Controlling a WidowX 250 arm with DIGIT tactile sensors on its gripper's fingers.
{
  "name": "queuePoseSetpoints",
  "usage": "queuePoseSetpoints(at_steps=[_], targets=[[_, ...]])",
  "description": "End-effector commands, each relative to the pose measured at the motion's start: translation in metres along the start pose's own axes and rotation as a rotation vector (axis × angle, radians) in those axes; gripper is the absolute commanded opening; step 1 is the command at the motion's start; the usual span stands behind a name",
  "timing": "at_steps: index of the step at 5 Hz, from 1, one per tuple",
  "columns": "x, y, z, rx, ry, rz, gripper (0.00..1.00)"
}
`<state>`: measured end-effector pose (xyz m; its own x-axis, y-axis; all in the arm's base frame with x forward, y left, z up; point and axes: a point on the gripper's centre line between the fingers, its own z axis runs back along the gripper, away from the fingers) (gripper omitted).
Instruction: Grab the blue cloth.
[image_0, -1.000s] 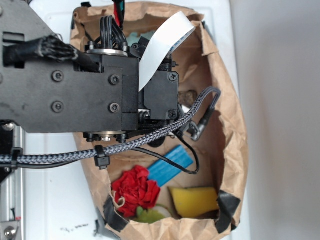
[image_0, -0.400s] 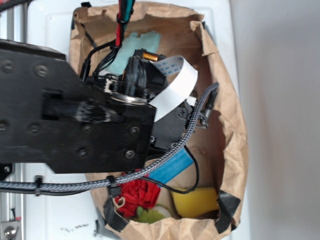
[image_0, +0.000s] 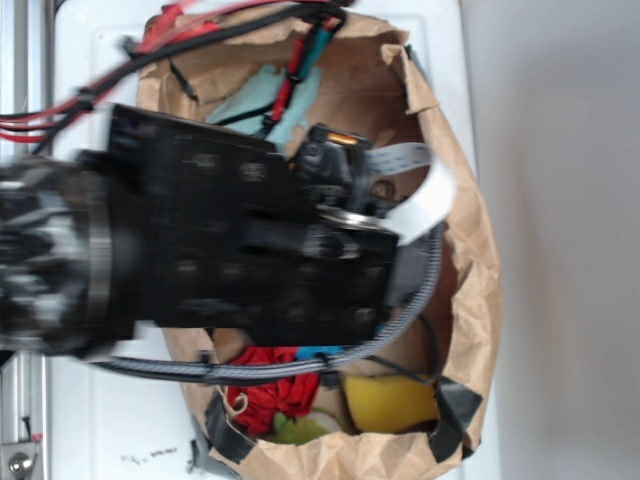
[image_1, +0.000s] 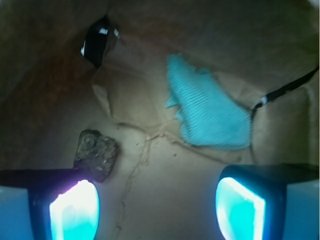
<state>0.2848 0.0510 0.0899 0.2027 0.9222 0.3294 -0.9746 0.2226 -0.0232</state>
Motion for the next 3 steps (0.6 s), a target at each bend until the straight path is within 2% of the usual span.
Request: queuePoseSetpoints(at_steps=[1, 2, 3], targets=[[0.011, 0.043, 0.008, -0.001, -0.013, 0.044, 1.0], [0.007, 0.065, 0.012, 0.001, -0.007, 0.037, 1.0], [0.008, 0.075, 0.005, -0.001, -0.007, 0.049, 1.0]])
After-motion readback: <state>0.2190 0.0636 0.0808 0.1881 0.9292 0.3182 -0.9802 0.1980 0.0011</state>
